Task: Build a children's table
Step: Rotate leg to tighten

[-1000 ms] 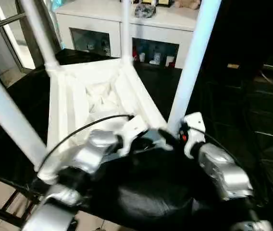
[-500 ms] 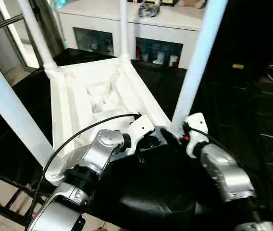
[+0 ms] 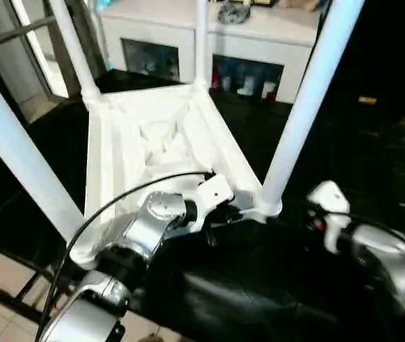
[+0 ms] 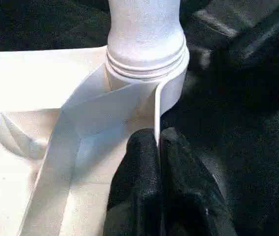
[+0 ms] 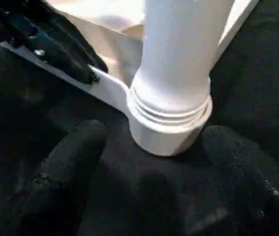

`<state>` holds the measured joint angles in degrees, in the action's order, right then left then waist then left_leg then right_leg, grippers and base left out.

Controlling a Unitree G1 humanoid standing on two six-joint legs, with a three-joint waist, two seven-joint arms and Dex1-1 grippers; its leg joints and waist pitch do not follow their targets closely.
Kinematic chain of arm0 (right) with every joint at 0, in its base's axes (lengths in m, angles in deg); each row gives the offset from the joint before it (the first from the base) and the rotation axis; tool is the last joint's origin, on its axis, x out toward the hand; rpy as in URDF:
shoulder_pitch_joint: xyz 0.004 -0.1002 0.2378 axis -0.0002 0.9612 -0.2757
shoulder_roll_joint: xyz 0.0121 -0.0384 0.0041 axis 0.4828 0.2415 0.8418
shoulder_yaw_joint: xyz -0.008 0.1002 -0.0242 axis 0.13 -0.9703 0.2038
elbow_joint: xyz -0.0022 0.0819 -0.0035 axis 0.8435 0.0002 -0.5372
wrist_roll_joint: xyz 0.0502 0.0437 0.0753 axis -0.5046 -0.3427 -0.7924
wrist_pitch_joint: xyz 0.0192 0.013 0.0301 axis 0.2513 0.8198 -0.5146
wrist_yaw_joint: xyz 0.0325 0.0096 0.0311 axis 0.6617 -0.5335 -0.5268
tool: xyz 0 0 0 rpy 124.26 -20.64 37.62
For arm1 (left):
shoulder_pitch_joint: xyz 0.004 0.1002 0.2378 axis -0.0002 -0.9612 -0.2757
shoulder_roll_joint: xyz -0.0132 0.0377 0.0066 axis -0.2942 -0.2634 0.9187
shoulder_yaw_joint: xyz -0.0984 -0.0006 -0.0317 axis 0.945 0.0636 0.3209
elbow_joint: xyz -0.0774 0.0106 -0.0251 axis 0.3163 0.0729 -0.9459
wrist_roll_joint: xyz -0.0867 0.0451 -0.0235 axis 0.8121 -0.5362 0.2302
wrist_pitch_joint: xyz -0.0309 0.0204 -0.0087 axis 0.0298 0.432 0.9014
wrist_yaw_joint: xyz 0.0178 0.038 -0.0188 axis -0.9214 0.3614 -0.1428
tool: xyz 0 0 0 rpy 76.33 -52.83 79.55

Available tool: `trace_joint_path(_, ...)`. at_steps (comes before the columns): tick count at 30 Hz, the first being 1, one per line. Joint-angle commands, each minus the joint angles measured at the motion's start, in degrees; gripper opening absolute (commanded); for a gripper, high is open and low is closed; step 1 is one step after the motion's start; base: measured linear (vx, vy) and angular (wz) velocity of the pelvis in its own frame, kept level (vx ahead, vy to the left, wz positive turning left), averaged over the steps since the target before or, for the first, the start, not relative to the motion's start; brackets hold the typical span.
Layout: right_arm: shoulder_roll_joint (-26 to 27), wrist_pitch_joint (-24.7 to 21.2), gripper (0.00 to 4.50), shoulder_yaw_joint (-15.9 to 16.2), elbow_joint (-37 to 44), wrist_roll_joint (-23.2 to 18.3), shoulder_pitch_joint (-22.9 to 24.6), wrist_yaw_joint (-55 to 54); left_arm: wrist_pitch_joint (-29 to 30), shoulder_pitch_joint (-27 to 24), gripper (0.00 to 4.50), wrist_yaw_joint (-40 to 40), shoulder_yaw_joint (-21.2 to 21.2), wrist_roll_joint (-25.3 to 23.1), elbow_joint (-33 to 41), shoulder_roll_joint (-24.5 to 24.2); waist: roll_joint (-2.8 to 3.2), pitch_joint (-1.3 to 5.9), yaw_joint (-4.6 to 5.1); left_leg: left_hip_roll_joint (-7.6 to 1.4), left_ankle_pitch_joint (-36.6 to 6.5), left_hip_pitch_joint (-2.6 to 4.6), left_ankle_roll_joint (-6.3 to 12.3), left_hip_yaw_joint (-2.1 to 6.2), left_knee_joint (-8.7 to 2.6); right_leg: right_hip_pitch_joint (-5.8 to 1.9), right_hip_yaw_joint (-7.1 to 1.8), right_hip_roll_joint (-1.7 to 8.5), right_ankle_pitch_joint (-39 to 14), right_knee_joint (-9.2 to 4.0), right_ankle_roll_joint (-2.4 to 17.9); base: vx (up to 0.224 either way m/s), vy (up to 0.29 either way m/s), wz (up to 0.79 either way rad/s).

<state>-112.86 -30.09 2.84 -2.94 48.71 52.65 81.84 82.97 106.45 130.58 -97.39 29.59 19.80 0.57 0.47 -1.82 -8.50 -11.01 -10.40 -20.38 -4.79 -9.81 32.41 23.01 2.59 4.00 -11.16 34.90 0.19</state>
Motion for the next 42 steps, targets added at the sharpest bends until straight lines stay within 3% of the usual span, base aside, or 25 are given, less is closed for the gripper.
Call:
trace_joint_path(1, -0.7, -1.1, 3.63, -0.5, 2.9, -2.1, 0.6, 1.7, -3.1, -0.8, 0.0, 1.7, -0.6, 2.1, 2.8, 0.7, -1.5, 2.51, -0.11, -1.7, -10.2, -0.36, 5.53, 0.35, -2.98, -3.03, -2.06, 3.86, -14.8, -5.22, 8.0, 0.0, 0.0, 0.0)
trace_joint_path(7, 0.4, -0.7, 3.63, 1.0, 3.7, -1.7, 0.9, 0.6, -3.2, -2.2, 0.0, 3.5, -1.6, 2.1, 4.1, -0.2, -1.25, 2.7, -0.31, -1.89, -8.9, -0.37, 5.6, 0.42, -2.92, -2.85, -1.99, 3.91, -11.5, -4.78, 9.0, 0.0, 0.0, 0.0)
trace_joint_path(14, 1.7, -1.8, 3.63, 1.4, 3.5, -0.7, 0.1, -2.3, -1.8, -4.5, 0.0, 9.6, -2.6, 3.7, 7.9, -3.6, -0.9, 2.67, -0.28, -1.95, -9.7, -0.23, 4.62, 0.43, -3.1, -2.75, -2.04, 3.97, -11.5, -4.72, 9.3, 0.0, 0.0, 0.0)
trace_joint_path(21, 1.4, -3.5, 3.63, 3.0, 5.6, -2.6, 0.6, 1.1, -0.9, -6.6, 0.0, 15.3, -2.7, 5.0, 11.5, -7.7, -0.82, 2.67, 0.15, -1.94, -10.4, -0.33, 4.34, 0.45, -3.15, -3.04, -1.97, 3.95, -9.7, -4.42, 9.9, 0.0, 0.0, 0.0)
trace_joint_path(30, 4.0, -3.9, 2.82, 7.0, 3.9, -2.0, -1.9, 2.4, 0.0, -7.2, 0.0, 17.2, -3.2, 6.0, 13.1, -10.0, -0.86, 2.64, 0.48, -1.95, -10.0, -0.28, 3.67, 0.42, -3.21, -2.97, -1.98, 3.95, -9.5, -4.23, 10.3, 0.0, 0.0, 0.0)
trace_joint_path(32, 4.1, -4.0, 2.74, 7.1, 3.8, -2.0, -2.1, 2.5, 0.1, -7.2, 0.0, 17.1, -3.3, 6.0, 13.3, -10.1, -0.91, 2.64, 0.51, -1.91, -9.9, -0.32, 3.66, 0.39, -3.18, -3.02, -2.0, 3.95, -9.3, -4.21, 10.3, 0.0, 0.0, 0.0)
trace_joint_path(33, 4.0, -4.0, 2.72, 7.4, 3.6, -1.9, -2.4, 2.9, 0.2, -7.3, 0.0, 17.2, -3.2, 6.0, 13.4, -10.2, -1.26, 2.61, 0.53, -1.88, -9.7, -0.38, 3.72, 0.39, -3.17, -3.09, -1.99, 4.02, -9.5, -4.17, 10.2, 0.0, 0.0, 0.0)
trace_joint_path(42, 4.1, -4.1, 2.64, 7.6, 3.0, -2.6, -2.5, 3.4, 1.4, -7.6, 0.0, 15.7, -2.8, 6.0, 13.5, -10.4, -1.21, 2.64, 0.58, -1.89, -9.0, -0.24, 3.87, 0.29, -3.04, -3.06, -2.02, 3.96, -8.5, -4.05, 10.6, 0.0, 0.0, 0.0)
